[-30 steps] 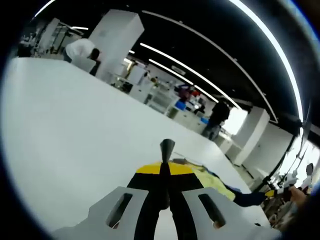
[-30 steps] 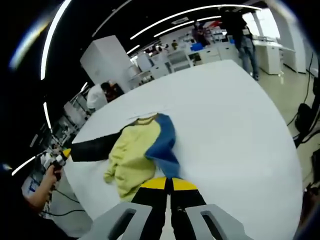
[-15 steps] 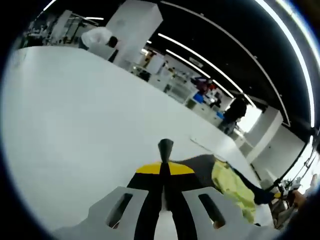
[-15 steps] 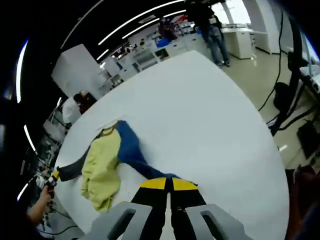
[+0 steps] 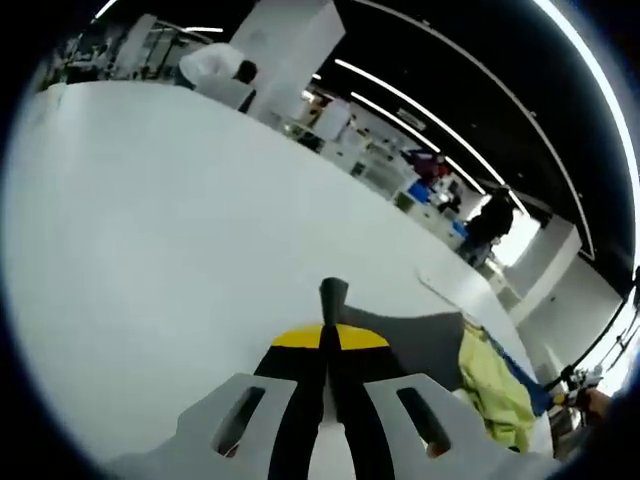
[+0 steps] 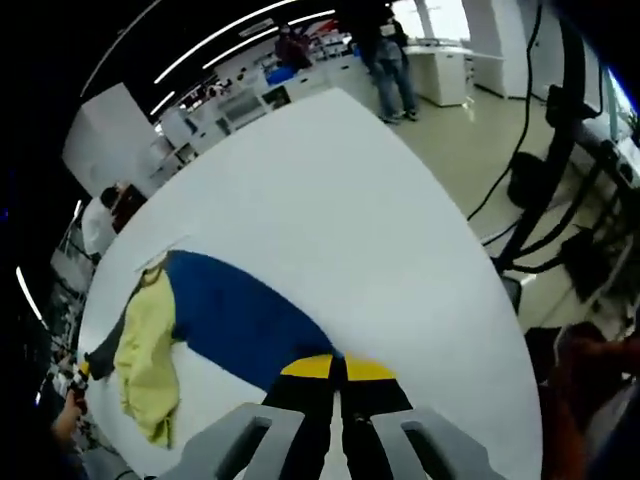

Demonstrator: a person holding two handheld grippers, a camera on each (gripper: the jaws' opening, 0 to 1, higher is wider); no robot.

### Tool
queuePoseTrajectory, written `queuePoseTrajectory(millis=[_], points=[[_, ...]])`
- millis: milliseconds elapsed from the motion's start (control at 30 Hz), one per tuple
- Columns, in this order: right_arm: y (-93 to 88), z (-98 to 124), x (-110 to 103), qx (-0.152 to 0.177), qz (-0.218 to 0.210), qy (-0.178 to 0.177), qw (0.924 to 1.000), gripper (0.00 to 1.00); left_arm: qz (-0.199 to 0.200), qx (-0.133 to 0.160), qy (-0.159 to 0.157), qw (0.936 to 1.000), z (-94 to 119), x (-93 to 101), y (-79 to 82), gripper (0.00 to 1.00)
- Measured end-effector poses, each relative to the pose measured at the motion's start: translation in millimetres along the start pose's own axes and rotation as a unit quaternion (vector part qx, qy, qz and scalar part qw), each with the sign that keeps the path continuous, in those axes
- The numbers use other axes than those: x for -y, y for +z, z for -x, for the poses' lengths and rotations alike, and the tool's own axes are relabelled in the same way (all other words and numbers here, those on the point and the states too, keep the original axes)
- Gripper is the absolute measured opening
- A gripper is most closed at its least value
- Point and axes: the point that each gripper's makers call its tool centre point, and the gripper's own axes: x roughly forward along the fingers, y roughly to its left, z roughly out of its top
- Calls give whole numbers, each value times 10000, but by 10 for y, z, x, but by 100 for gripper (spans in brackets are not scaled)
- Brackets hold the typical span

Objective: Fold the garment on the visible template until the final outline fits inside the template.

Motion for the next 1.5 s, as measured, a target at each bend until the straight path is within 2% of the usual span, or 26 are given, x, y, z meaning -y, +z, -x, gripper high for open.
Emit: queuePoseTrajectory(millis=[167, 300, 333, 667, 767, 833, 900, 1000, 1067, 1100, 1167, 1200, 1300, 1467, 1500], points=[[51, -34, 120, -6, -41, -234, 9997, 0, -53, -18, 8, 10000, -35, -32, 17, 0], [126, -68, 257, 42, 144, -523, 9985, 0, -184, -30, -2, 9998, -68, -49, 59, 0], [161, -91, 300, 88, 180, -625, 9978, 0, -192, -36, 6, 9998, -115, -128, 93, 0], [150, -212, 367, -13, 452, -883, 9951, 0, -311, -86, 144, 9994, -216, -329, 143, 0], [167, -197, 374, 34, 794, -935, 9924, 0, -587, -101, 218, 9980, -183, -386, 149, 5], [192, -166, 325, 119, 933, -876, 9917, 3, -757, -60, 215, 9969, -89, -307, 148, 16], [207, -140, 279, 169, 997, -837, 9913, 15, -896, -59, 58, 9959, -46, -215, 149, 19], [181, -68, 13, 383, 1274, -523, 9897, 25, -1200, -182, -301, 9921, 34, 34, 83, 23], [77, 3, -211, 425, 1580, -346, 9859, 32, -1397, -236, -573, 9883, 85, 225, 22, 28], [96, -46, -81, 437, 1656, -265, 9849, 34, -1456, -285, -703, 9864, 104, 300, -13, 30], [39, -26, -221, 435, 1714, -78, 9842, 37, -1680, -435, -976, 9800, 157, 480, -119, 34], [-9, -9, -358, 443, 1742, 94, 9837, 39, -1750, -518, -1176, 9761, 183, 586, -183, 36], [-108, 38, -670, 478, 2033, 400, 9771, 46, -1965, -715, -1530, 9659, 258, 807, -345, 40], [-327, 105, -1131, 481, 2264, 893, 9687, 52, -2115, -829, -1869, 9557, 333, 1065, -533, 48], [-368, 110, -1212, 474, 2315, 1003, 9665, 53, -2416, -892, -2000, 9453, 361, 1143, -607, 49]])
